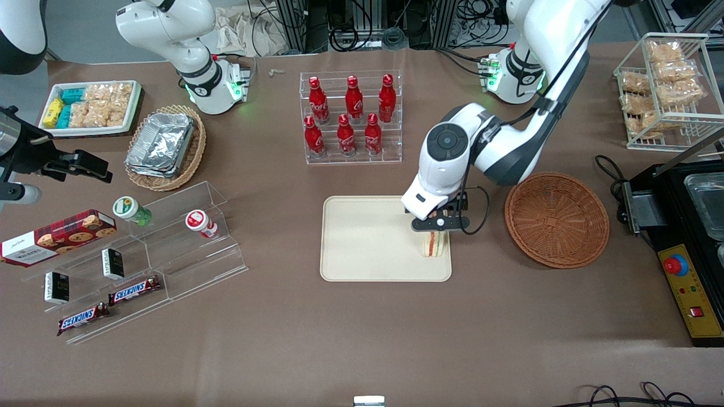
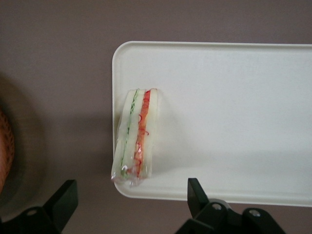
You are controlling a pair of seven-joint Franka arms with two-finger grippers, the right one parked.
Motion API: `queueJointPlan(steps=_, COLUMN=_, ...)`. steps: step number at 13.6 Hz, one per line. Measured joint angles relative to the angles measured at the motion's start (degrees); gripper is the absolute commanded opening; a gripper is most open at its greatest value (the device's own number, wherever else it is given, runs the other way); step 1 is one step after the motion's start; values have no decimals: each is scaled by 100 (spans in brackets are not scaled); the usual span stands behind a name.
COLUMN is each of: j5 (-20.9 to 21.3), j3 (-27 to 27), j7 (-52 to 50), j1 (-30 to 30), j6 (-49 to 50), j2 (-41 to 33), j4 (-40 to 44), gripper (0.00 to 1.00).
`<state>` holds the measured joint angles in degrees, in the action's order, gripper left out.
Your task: Place sandwich from basket to tray
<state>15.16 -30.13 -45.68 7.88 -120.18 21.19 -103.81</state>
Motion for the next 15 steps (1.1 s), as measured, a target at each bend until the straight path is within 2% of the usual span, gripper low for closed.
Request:
queueJointPlan(steps=4, j5=-753, j3=183, j7=496, j1=-5, j6=728, j2=-870, j4=33, gripper=100)
queueJointPlan(steps=8, j5=-1505, j3=1050, j7=1696, j1=-30, j6=1687, j2=-1708, j4=193, gripper=100)
queueJointPlan(steps=12, j5=-1594, j3=1586, j7=2043, j1=-41, j6=2072, j2=-2027, j4=407, gripper=100)
queueJointPlan(steps=15, j5=-1609, j3=1991, j7=2735, j1=-50, j6=2081, j2=-2164, j4=463, gripper=100)
